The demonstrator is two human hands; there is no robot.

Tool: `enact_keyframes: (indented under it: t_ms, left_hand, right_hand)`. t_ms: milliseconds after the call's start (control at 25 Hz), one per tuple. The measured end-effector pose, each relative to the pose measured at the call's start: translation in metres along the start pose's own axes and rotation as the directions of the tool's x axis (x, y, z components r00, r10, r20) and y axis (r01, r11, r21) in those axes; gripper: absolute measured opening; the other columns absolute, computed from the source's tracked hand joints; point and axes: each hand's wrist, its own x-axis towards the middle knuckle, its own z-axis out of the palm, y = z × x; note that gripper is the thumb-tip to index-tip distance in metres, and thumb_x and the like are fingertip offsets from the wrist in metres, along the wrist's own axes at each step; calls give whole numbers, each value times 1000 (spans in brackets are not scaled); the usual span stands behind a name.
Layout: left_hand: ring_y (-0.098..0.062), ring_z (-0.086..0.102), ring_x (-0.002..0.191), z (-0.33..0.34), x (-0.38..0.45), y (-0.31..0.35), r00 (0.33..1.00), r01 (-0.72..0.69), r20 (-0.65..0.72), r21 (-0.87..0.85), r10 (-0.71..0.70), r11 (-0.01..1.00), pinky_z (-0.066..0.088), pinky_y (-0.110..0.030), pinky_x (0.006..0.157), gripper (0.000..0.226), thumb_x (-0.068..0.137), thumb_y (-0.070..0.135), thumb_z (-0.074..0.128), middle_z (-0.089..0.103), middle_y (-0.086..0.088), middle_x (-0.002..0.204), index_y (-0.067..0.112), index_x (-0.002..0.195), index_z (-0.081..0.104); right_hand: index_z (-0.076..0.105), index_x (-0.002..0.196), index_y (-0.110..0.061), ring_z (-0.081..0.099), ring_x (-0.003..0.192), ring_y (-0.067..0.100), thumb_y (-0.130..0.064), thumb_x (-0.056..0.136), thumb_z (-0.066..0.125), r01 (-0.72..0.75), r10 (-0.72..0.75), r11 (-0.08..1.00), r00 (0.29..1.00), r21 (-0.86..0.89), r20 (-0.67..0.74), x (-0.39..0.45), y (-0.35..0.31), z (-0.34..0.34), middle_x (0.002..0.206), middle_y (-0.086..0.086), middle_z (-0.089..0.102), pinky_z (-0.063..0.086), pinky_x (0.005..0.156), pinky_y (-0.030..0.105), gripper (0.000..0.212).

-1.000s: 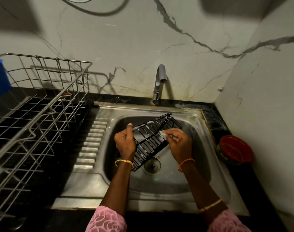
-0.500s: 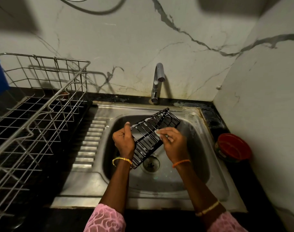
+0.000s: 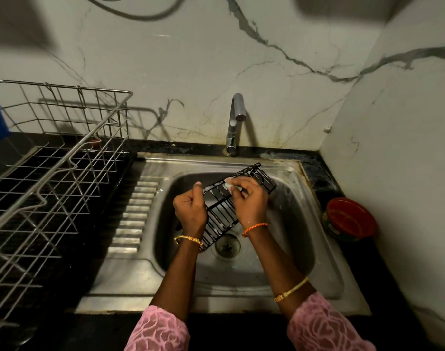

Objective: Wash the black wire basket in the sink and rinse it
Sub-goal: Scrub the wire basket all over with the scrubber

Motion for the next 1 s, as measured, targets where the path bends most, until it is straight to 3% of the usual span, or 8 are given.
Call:
enact_keyframes:
  t_ms: [80, 200, 320, 400, 520, 720, 840, 1000]
  left_hand:
    - [-5, 22, 40, -3, 1, -3, 999, 20, -40, 9, -19, 1000, 20, -26, 47, 48, 84, 30, 51, 28, 12, 40, 22, 41, 31]
    - [-8, 22, 41, -7, 5, -7, 995, 64, -79, 12, -62, 998, 21, -28, 49, 47, 83, 33, 51, 28, 2, 44, 18, 43, 31]
    - [-8, 20, 41, -6, 3, -7, 993, 86, -83, 31, -84, 996, 21, -29, 49, 48, 80, 41, 51, 27, 8, 42, 20, 43, 30]
    - [-6, 19, 40, -6, 2, -7, 995, 84, -61, 13, -83, 996, 19, -28, 49, 48, 78, 44, 51, 26, 10, 37, 22, 43, 28]
    - [-4, 22, 37, -2, -1, -5, 999, 38, -31, 63, -36, 997, 19, -25, 48, 51, 86, 29, 53, 29, 10, 34, 23, 42, 28]
    - [-5, 24, 36, -2, 0, -3, 995, 62, -76, 42, -59, 997, 20, -25, 45, 49, 87, 27, 51, 30, 11, 34, 21, 42, 31]
    - [-5, 24, 36, -8, 6, -9, 993, 69, -102, 61, -63, 996, 20, -24, 45, 51, 89, 26, 53, 28, 12, 37, 20, 43, 33]
    - [-8, 24, 40, -9, 5, -10, 992, 92, -98, 93, -83, 991, 23, -27, 48, 48, 84, 36, 50, 29, 2, 44, 18, 43, 33]
  right_hand:
    - [69, 93, -1, 57, 87, -4, 7, 80, 61, 20, -19, 1000, 999, -23, 31, -11, 10, -10, 95, 2, 61, 45, 77, 3, 17]
    - [72, 87, -5, 57, 85, -10, 7, 79, 63, 62, -64, 992, 998, -106, -18, -30, 29, -28, 90, -1, 64, 43, 74, 1, 17]
    - [73, 84, -7, 59, 80, 1, 6, 77, 63, -10, -4, 993, 993, -122, -116, -36, 34, -27, 87, -1, 64, 46, 74, 6, 18]
    - [72, 85, -3, 61, 81, 12, 5, 78, 62, 34, -49, 994, 988, -101, -149, -31, 28, -17, 88, 2, 64, 46, 74, 6, 15]
    - [71, 90, 0, 59, 83, 6, 6, 79, 62, 60, -60, 998, 996, 0, -64, -12, 7, 0, 88, -4, 61, 44, 76, 5, 15]
    - [71, 92, -2, 56, 83, -9, 6, 80, 63, 84, -84, 996, 994, 8, 65, -9, -6, 9, 91, -1, 60, 44, 74, 3, 16]
    - [73, 88, -8, 59, 84, -1, 4, 80, 64, 128, -127, 991, 991, -28, 30, -34, 19, -8, 89, -2, 62, 46, 75, 8, 17]
    - [73, 88, -10, 62, 83, 8, 4, 79, 65, 35, -33, 998, 998, -44, 50, -35, 23, -13, 89, -2, 63, 46, 73, 6, 18]
